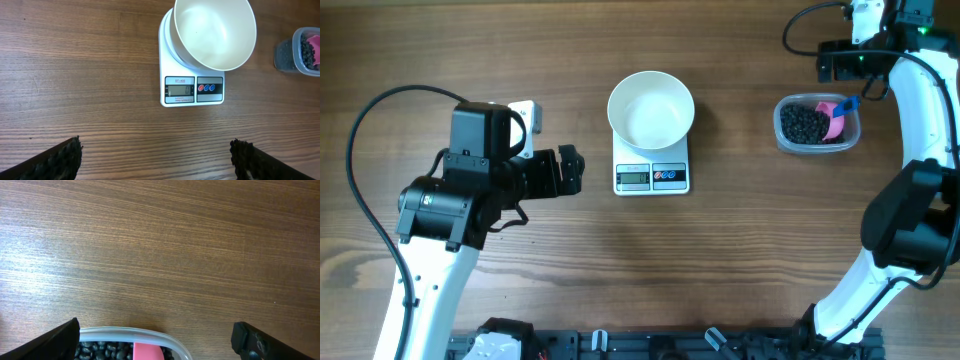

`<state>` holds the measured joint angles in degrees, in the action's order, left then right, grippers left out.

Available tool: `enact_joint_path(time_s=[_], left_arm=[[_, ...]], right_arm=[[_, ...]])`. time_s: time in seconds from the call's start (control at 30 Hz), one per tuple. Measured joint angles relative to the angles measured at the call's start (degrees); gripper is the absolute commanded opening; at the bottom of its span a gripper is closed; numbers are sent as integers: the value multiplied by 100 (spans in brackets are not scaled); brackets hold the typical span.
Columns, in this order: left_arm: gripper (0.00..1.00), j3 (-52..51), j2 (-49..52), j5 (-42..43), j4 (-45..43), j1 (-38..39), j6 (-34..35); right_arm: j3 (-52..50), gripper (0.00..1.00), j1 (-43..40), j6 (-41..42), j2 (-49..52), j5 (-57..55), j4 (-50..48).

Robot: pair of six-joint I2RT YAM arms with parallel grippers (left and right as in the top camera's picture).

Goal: Scoop item into bowl and weigh 150g on scale

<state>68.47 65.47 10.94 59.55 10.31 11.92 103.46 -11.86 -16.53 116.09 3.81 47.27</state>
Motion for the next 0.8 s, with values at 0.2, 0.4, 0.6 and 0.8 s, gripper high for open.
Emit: enact_joint_path(time_s=[0.2, 0.4, 0.6, 0.8], left_arm=[[100, -2, 0, 9, -352, 0, 2], [100, 1899, 1534, 111, 1543, 15, -271], [100, 2719, 2468, 11, 1784, 890, 13], [100, 2476, 2702, -317, 1609, 1947, 1152]], right_arm=[[0, 100, -2, 0, 0, 0, 0], [9, 100, -2, 0, -2, 0, -2], [9, 100, -2, 0, -2, 0, -4], [9, 100, -2, 0, -2, 0, -2]])
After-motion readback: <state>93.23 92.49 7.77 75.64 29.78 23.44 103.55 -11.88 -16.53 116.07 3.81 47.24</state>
